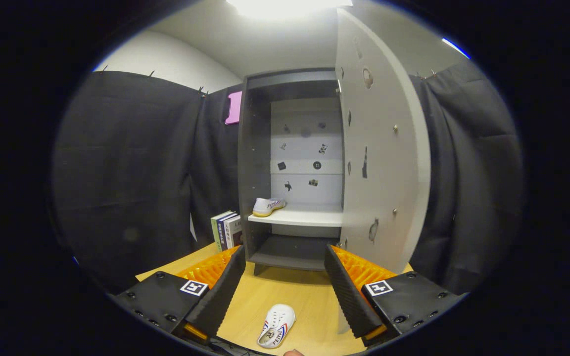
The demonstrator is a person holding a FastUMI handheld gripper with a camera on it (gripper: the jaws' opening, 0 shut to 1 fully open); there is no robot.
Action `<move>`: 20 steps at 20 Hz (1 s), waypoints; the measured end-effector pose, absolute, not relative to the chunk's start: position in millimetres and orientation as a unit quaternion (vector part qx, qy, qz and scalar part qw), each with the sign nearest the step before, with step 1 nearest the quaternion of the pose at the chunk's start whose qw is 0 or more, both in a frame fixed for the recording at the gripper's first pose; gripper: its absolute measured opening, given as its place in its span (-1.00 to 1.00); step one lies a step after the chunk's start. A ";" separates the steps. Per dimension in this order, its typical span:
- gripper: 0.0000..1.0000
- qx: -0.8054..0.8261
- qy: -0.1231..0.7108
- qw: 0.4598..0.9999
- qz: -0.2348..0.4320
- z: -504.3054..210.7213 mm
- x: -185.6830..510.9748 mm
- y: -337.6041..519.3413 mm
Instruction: Open the shoe cabinet door, grab the shoes and put them into the shoe cabinet, then close the shoe cabinet door.
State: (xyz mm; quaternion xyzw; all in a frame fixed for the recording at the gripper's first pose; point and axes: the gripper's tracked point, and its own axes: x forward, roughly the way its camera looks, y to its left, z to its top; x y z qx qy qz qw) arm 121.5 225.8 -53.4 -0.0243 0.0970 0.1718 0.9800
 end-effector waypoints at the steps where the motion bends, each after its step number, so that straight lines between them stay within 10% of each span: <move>1: 0.98 -0.025 0.106 0.979 0.171 -68.5 127.8 231.3; 20: 0.98 -0.056 0.338 0.923 0.176 -322.3 164.1 278.8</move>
